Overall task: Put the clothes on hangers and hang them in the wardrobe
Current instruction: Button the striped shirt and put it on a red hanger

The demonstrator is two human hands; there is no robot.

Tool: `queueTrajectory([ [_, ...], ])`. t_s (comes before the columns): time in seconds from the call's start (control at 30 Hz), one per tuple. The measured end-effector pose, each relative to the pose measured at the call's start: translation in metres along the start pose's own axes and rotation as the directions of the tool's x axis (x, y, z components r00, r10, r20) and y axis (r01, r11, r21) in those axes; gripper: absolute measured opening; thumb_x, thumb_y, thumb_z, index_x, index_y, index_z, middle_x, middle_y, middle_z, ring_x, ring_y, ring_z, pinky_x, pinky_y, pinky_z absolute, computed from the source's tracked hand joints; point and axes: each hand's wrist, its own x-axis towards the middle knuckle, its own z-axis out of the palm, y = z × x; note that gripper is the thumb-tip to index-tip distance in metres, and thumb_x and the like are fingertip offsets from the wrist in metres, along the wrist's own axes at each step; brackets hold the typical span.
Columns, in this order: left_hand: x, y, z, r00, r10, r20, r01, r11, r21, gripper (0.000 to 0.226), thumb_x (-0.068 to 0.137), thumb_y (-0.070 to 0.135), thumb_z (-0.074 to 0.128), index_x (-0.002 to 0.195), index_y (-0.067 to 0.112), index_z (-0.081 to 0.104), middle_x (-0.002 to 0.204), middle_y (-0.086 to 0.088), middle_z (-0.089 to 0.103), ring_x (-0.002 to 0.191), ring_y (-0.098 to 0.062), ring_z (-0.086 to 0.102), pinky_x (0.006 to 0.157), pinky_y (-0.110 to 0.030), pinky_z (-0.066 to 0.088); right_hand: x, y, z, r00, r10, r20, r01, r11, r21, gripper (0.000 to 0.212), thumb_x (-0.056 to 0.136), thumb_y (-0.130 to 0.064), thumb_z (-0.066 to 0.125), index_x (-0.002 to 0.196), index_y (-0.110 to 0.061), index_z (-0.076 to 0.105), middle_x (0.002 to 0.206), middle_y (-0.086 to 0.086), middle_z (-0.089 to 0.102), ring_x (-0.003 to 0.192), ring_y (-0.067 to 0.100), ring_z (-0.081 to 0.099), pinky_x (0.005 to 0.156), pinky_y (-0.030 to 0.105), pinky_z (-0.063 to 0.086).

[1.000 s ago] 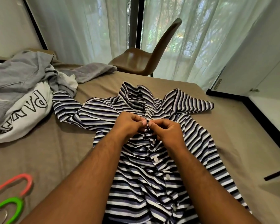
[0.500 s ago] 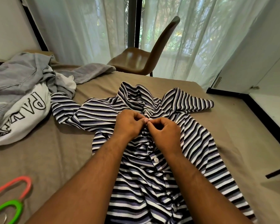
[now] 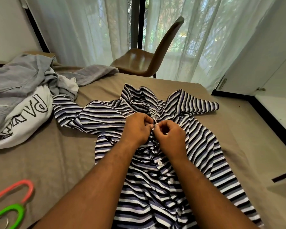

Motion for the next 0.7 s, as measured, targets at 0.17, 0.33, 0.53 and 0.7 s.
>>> queueTrajectory([
  [0.17,0.001,0.0,0.001,1.0,0.011,-0.012,-0.011,0.999,-0.034,0.011,0.088,0.016,0.075,0.097,0.022,0.075,0.083,0.009,0.072,0.074,0.001,0.066,0.069,-0.005,0.049,-0.003,-0.008,0.0,0.981,-0.177,-0.084,0.161,0.973,-0.166,0.01,0.088,-0.024,0.072,0.082,-0.02,0.064,0.078,-0.009,0.061,0.069,0.005,0.058,0.061,0.014,0.047],
  [0.33,-0.001,-0.004,0.005,0.993,-0.098,0.061,0.115,0.875,-0.47,0.019,0.091,0.003,0.071,0.109,0.009,0.073,0.095,-0.012,0.076,0.083,-0.014,0.072,0.079,-0.022,0.059,0.006,-0.013,-0.002,0.944,0.327,0.039,-0.318,0.877,0.36,0.016,0.092,-0.019,0.068,0.08,-0.007,0.07,0.067,0.002,0.068,0.057,0.011,0.062,0.053,0.024,0.052],
  [0.53,-0.002,-0.006,0.005,0.99,-0.103,0.099,0.139,0.845,-0.516,0.02,0.093,0.001,0.068,0.113,0.005,0.069,0.101,-0.02,0.074,0.083,-0.015,0.068,0.076,-0.019,0.056,0.01,-0.014,-0.01,0.839,0.428,0.335,-0.539,0.58,0.611,0.013,0.095,-0.011,0.065,0.091,0.001,0.068,0.072,0.006,0.062,0.061,0.014,0.058,0.058,0.028,0.055],
  [0.7,-0.004,-0.001,0.001,0.986,-0.095,0.134,0.147,0.877,-0.457,0.027,0.092,0.006,0.07,0.117,0.01,0.06,0.096,-0.013,0.074,0.086,-0.014,0.069,0.077,-0.019,0.055,0.008,-0.004,-0.012,0.877,0.379,0.295,-0.479,0.731,0.486,0.029,0.092,-0.027,0.074,0.098,0.001,0.071,0.077,0.009,0.069,0.064,0.017,0.064,0.063,0.033,0.057],
])
